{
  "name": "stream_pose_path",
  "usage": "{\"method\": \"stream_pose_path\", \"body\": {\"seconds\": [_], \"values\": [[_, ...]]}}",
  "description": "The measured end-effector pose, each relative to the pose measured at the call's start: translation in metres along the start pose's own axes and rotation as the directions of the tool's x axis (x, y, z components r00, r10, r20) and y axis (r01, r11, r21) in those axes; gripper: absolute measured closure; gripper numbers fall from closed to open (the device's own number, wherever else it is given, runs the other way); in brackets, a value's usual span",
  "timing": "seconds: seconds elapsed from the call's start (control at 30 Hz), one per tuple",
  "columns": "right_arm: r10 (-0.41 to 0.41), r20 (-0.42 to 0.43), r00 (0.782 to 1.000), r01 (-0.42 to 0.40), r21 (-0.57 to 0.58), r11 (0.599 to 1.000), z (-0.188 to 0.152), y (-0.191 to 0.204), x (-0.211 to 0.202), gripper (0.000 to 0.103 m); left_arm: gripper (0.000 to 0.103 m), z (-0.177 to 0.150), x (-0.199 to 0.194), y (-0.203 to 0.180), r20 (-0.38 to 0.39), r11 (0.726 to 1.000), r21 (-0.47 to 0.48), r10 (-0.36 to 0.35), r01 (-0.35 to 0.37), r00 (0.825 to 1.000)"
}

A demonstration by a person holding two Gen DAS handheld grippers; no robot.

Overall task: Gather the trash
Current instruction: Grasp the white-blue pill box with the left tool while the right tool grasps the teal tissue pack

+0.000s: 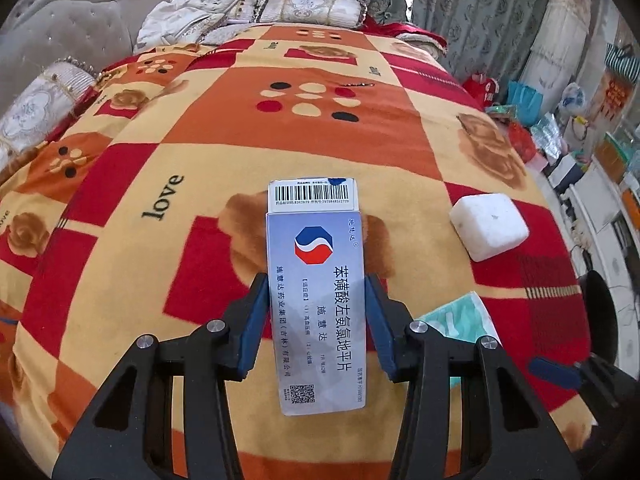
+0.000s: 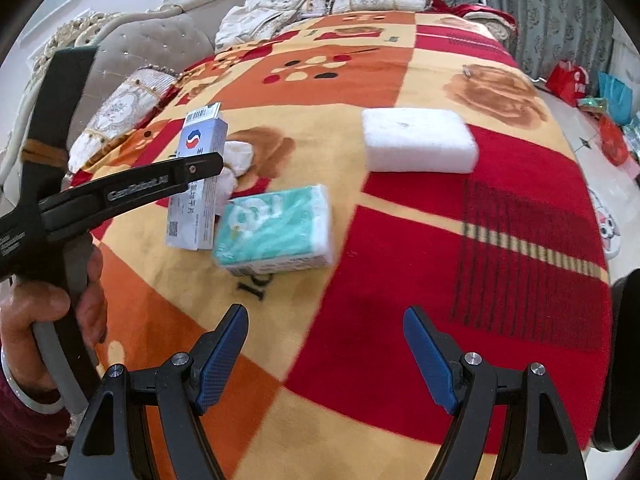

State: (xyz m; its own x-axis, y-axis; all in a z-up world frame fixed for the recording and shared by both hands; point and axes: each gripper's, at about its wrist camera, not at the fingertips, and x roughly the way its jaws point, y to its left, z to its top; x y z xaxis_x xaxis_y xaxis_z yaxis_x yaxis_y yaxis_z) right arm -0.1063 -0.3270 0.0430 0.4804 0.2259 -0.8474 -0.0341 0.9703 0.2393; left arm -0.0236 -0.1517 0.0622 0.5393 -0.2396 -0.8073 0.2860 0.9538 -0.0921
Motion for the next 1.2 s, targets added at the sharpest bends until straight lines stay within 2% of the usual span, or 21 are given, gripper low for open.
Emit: {"method": "stream_pose_path", "body": {"seconds": [0.33,0.5,0.6,0.73,0.8,0.87,0.97,1.03,1.1,1.2], "values": [[-0.050,0.051,0.997,0.051,-0.028,0.998,0.028,0.036,0.020,0.025,0.058,0.001,-0.033,0.027,0.038,1.000,-0.020,0.003,-0.003,0.999],[-0.115,0.043,0.992,0.119,-0.121,0.986,0.035,0.056,0.035,0.023,0.058,-0.003,-0.035,0.030,0.032,1.000,-0.028,0.005,-0.004,0.999],[-0.140,0.020,0.990,0.142,-0.133,0.981,0.032,0.045,0.038,0.023,0.058,-0.004,-0.036,0.028,0.034,1.000,-0.023,0.001,0.000,0.999],[-0.192,0.019,0.981,0.193,-0.132,0.972,0.021,0.010,0.017,0.023,0.058,-0.005,-0.039,0.024,0.037,1.000,-0.010,-0.011,0.011,0.999],[-0.261,0.021,0.965,0.261,-0.124,0.957,0.017,-0.012,0.004,0.023,0.058,-0.006,-0.039,0.021,0.036,1.000,-0.001,-0.020,0.020,0.999],[-0.293,0.018,0.956,0.293,-0.082,0.952,0.015,-0.035,-0.006,0.023,0.058,-0.007,-0.039,0.017,0.036,1.000,0.003,-0.031,0.031,0.999],[-0.250,0.008,0.968,0.250,0.018,0.968,0.019,-0.057,-0.016,0.023,0.058,-0.007,-0.038,0.012,0.031,0.999,0.003,-0.043,0.043,0.999],[-0.129,0.015,0.991,0.128,0.080,0.989,0.022,-0.057,-0.019,0.023,0.058,-0.008,-0.039,0.011,0.031,0.999,0.004,-0.043,0.043,0.999],[-0.058,0.024,0.998,0.055,0.111,0.992,0.026,-0.047,-0.016,0.023,0.058,-0.008,-0.040,0.011,0.036,0.999,0.005,-0.040,0.039,0.999],[-0.044,0.021,0.999,0.041,0.106,0.993,0.035,-0.024,-0.003,0.022,0.058,-0.009,-0.046,0.017,0.047,1.000,0.008,-0.021,0.021,0.999]]}}
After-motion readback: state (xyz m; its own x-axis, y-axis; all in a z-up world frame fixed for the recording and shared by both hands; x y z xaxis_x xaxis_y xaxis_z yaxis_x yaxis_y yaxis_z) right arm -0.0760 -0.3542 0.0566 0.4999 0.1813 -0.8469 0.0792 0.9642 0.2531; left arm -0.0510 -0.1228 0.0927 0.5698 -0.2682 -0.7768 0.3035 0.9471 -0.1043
